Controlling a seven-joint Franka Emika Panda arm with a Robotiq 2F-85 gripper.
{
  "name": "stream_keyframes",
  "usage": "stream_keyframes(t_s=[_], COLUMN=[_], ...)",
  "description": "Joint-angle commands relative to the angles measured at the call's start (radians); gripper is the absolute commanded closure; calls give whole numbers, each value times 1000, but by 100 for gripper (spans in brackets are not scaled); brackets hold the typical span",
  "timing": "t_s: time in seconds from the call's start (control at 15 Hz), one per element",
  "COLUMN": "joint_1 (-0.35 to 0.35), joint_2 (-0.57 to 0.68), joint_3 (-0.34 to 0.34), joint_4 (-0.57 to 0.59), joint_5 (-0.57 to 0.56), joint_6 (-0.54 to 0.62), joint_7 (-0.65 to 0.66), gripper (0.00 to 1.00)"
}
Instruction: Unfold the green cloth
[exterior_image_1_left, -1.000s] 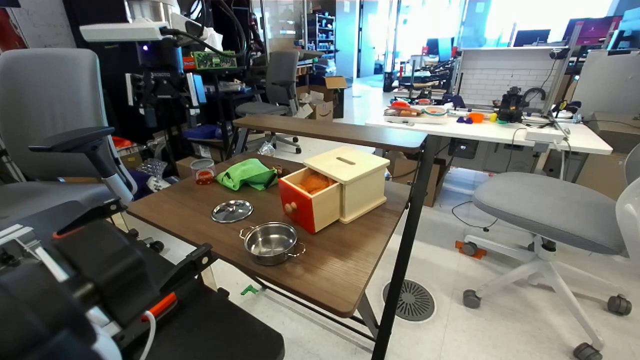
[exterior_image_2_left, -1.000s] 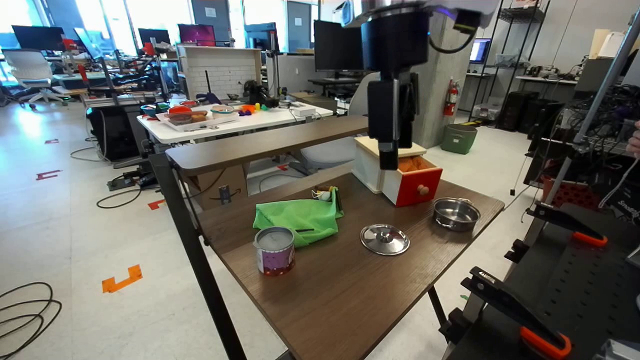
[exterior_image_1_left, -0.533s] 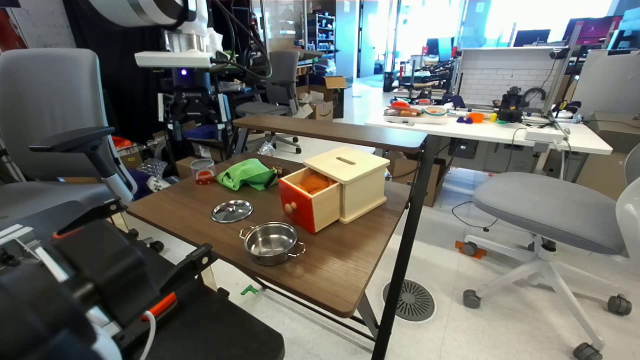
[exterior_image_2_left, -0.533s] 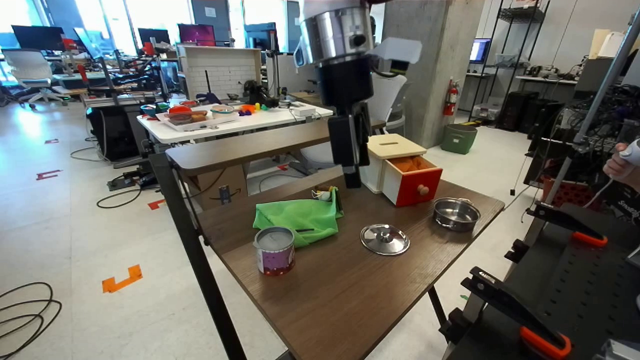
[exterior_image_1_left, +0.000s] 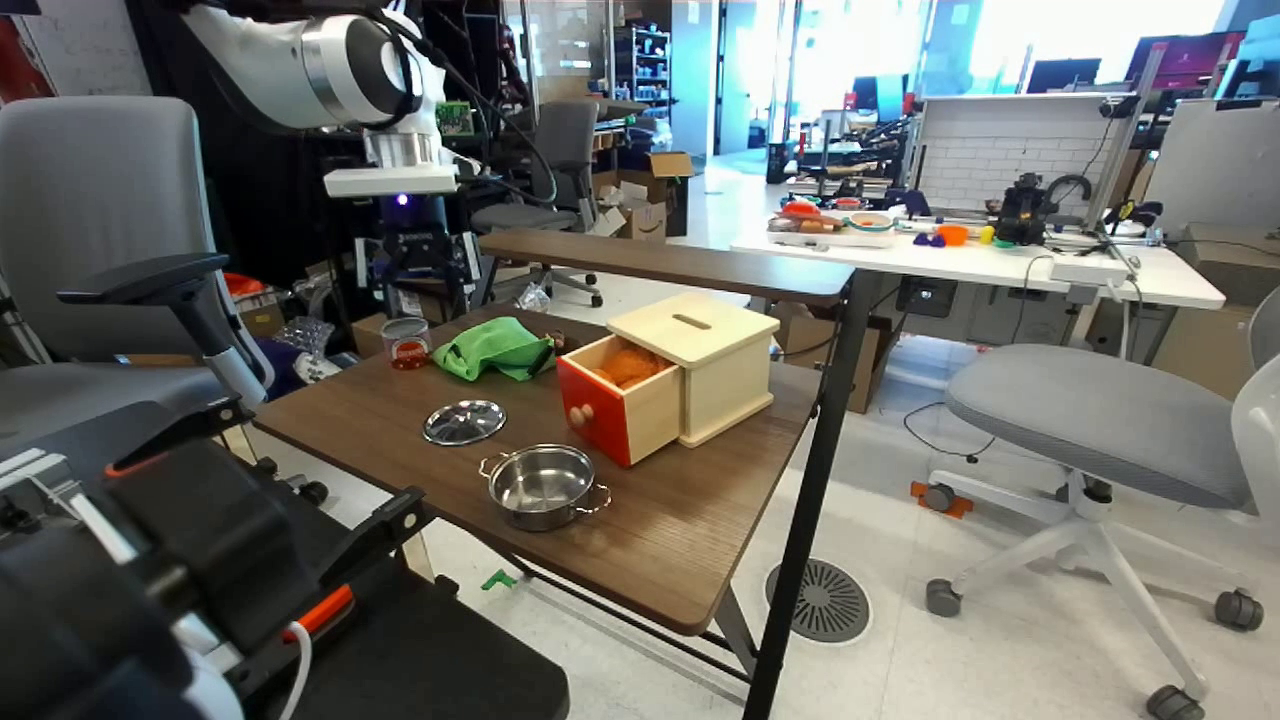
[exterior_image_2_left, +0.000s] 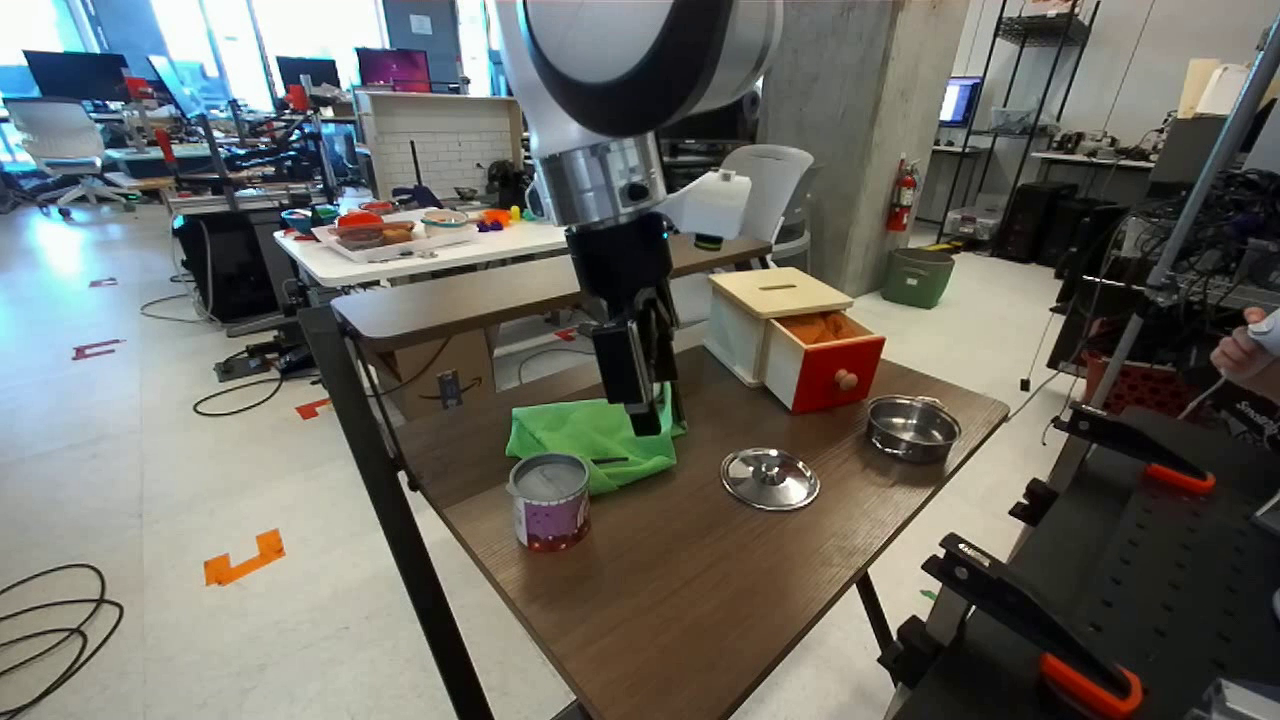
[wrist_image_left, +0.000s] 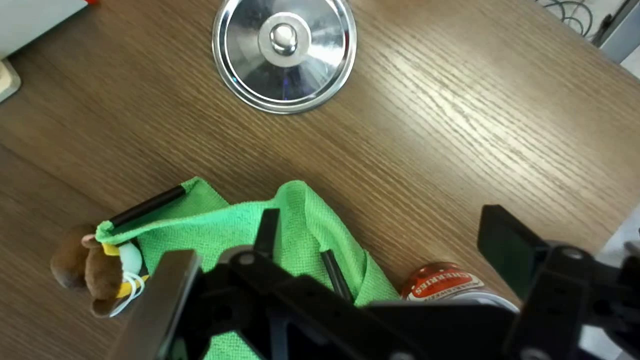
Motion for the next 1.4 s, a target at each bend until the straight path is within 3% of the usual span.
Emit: stream_keyframes(t_s=[0.0, 0.4, 1.07, 1.13, 1.2, 1.33], joint_1=[23, 13, 29, 31, 32, 32], joint_2=[70, 122, 196, 204, 211, 221], joint_3=[-22, -28, -37, -38, -37, -35], joint_4=[90, 101, 134, 140, 146, 156], joint_5=[-26, -21, -29, -30, -30, -29], joint_6=[15, 90, 73, 69, 64, 61], joint_7=[11, -7, -16, -17, -20, -23], gripper=[0, 0, 0, 7, 28, 34])
